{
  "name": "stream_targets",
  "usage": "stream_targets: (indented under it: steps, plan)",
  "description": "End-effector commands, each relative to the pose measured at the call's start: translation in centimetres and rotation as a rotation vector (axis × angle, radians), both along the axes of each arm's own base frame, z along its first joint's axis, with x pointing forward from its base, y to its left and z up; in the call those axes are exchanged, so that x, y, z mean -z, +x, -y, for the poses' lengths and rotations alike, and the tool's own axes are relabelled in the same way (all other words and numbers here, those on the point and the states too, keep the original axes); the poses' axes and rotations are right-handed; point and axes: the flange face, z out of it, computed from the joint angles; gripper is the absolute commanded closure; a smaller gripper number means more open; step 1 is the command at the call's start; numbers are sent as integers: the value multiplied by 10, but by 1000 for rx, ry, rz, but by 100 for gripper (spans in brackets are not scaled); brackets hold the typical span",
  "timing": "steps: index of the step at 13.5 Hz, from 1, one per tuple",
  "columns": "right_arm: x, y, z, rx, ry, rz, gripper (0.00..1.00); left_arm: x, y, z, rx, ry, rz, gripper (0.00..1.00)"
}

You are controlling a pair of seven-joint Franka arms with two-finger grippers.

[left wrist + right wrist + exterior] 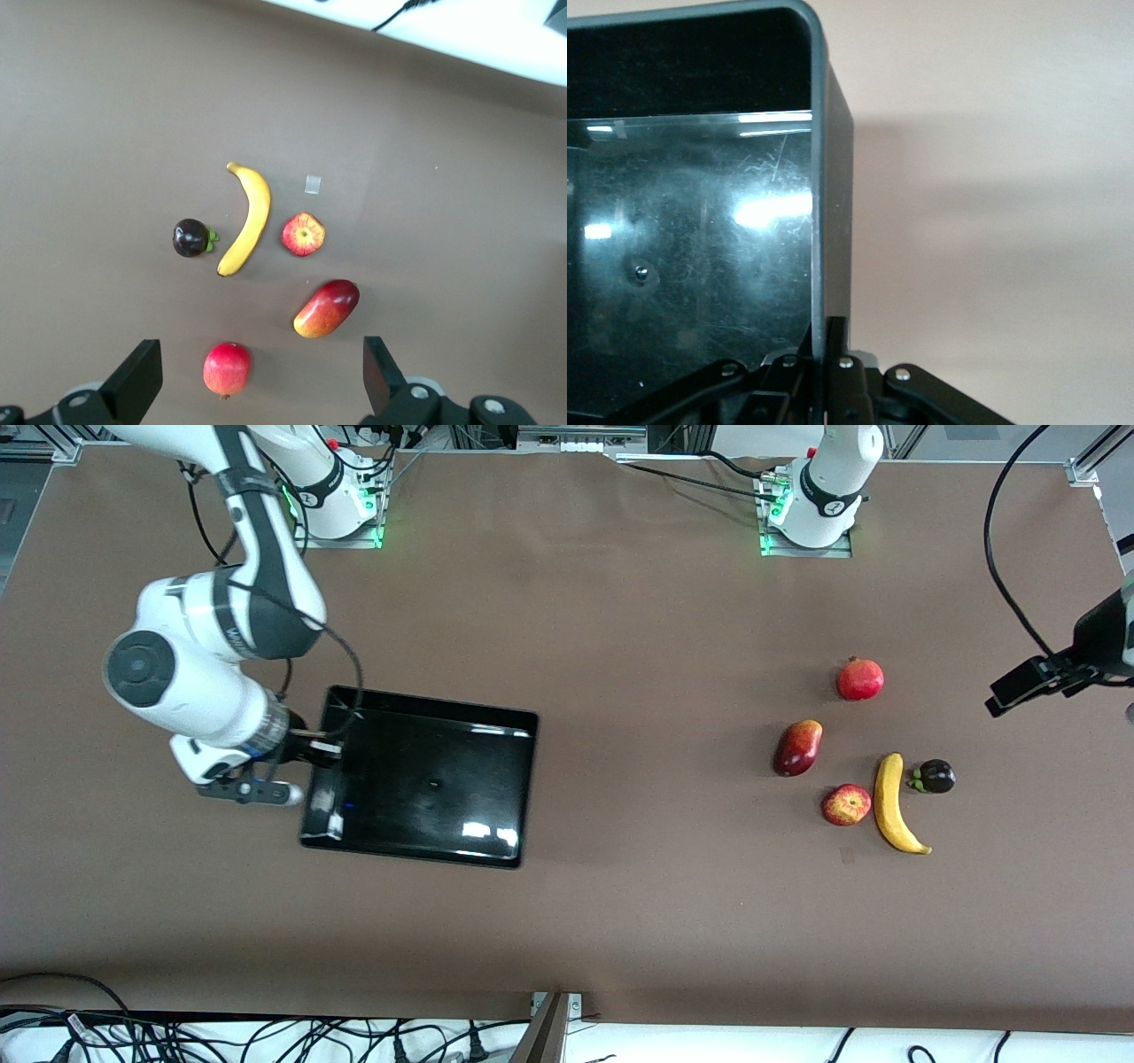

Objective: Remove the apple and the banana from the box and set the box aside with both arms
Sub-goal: 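Drag the tray with the right gripper while the left arm withdraws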

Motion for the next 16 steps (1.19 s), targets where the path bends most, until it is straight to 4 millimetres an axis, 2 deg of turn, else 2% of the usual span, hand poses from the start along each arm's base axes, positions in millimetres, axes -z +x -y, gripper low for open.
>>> stream_targets:
  steps: [1, 3, 7, 9, 13, 16]
  plan:
    - [7, -32, 80, -49, 34, -18, 100, -6, 0, -2, 6, -19, 1, 0]
    - [17, -41, 120, -73, 29, -37, 100, -6, 0, -2, 12, -17, 1, 0]
    - [47, -68, 179, -28, 14, -57, 100, -8, -1, -3, 69, -13, 3, 0]
    - [59, -81, 206, -116, 6, -18, 100, -10, -2, 1, 106, -26, 5, 0]
    - [68, -91, 208, -99, 29, 40, 100, -20, -6, 8, 123, -60, 22, 0]
    - [73, -91, 209, -87, 28, 45, 100, -30, -10, 4, 245, -48, 10, 0]
